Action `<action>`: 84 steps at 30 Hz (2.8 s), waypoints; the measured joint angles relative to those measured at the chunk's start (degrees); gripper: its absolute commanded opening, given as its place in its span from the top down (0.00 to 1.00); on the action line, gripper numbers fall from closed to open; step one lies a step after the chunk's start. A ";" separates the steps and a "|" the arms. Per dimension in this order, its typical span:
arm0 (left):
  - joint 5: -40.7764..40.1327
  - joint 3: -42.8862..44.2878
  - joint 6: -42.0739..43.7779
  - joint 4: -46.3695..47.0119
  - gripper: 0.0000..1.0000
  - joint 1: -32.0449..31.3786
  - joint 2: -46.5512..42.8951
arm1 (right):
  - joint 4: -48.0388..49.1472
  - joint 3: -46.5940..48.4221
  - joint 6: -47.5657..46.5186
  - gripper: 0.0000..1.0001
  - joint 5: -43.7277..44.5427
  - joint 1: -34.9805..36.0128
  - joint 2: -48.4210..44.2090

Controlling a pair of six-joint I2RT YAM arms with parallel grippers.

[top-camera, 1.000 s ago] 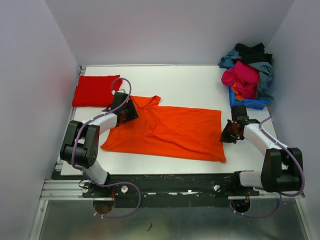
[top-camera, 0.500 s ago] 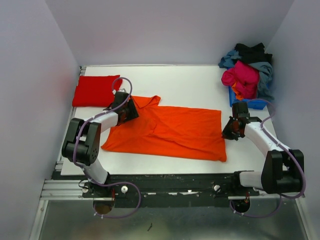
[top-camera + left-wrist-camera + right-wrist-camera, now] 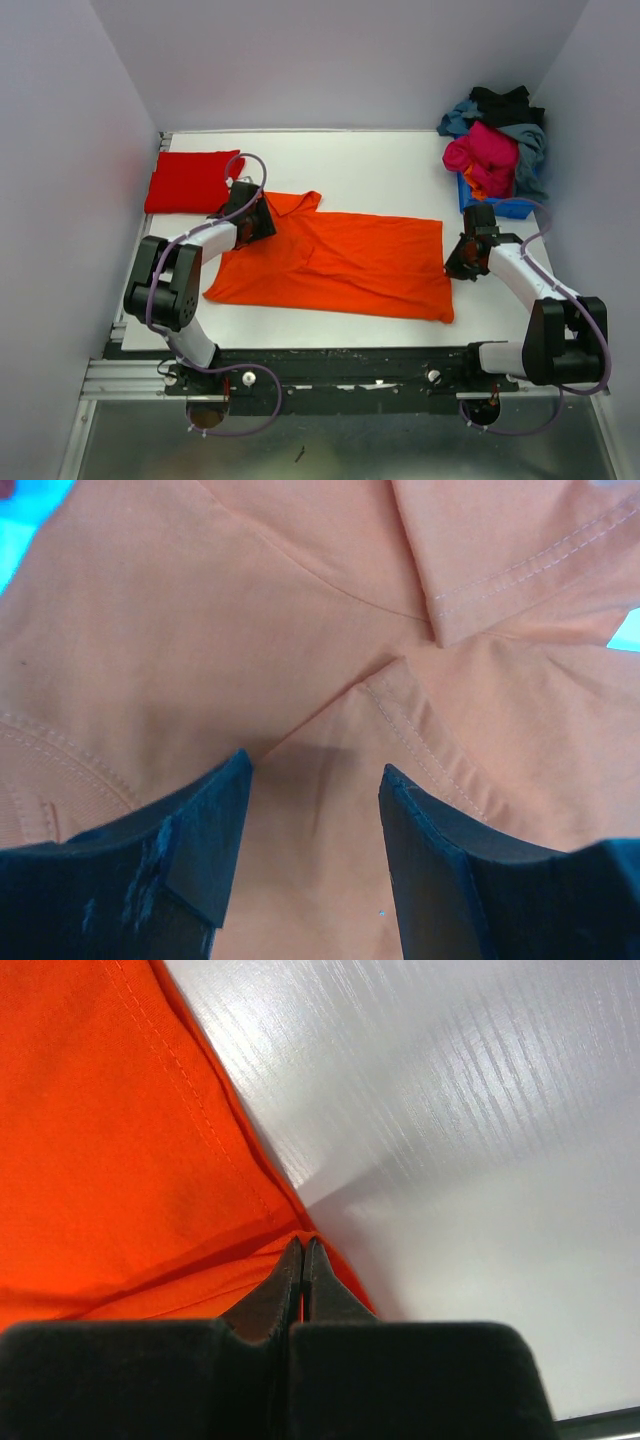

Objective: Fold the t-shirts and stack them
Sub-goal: Fold the flattened tshirt in 1/3 of the way, then grap the side of the flattened tshirt furthest away from the robot with both arms

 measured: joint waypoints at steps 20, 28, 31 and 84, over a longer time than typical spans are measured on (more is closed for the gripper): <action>-2.89 8.22 8.63 -0.11 0.45 -3.15 5.42 | 0.02 0.02 -0.02 0.99 -0.04 0.00 0.00; -2.71 10.69 9.79 -1.11 0.77 -3.50 8.66 | 0.02 0.02 -0.02 0.99 -0.02 0.00 0.00; -2.86 11.23 10.49 -1.62 1.00 -3.50 9.25 | 0.02 0.02 0.20 0.99 -0.02 0.00 0.00; -6.78 20.37 11.87 -4.39 0.45 -4.20 8.50 | 9.09 27.65 -5.49 0.62 0.94 0.00 29.53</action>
